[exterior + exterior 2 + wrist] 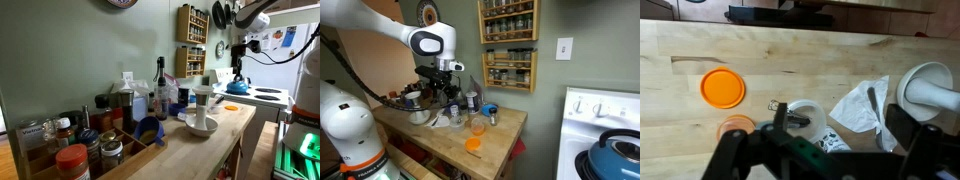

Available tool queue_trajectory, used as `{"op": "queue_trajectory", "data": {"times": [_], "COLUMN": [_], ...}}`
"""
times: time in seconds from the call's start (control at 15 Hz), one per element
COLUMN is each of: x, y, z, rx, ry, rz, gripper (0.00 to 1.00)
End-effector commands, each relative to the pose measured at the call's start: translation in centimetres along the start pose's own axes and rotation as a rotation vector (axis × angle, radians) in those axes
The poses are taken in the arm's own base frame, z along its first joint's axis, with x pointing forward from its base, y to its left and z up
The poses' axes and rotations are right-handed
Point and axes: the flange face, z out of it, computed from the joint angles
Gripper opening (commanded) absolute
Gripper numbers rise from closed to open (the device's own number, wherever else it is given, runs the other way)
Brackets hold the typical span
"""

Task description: Put the spice shaker on the second lower shelf, second position to the left

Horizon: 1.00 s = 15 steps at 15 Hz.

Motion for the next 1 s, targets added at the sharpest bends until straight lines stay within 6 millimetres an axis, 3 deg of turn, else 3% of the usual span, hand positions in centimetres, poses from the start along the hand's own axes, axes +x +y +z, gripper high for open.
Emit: {"op": "queue_trajectory", "data": {"times": [0.0, 0.73, 0.93], "x": [0.0, 0.0, 1.6], "y": [0.0, 0.0, -1.1], "z": [0.0, 0.0, -0.8], "rx": [0.0, 0.0, -0.005], "ry": [-0.001, -0.001, 0.047], "rz": [0.0, 0.0, -0.052], "gripper": [1.0, 1.0, 1.0]}}
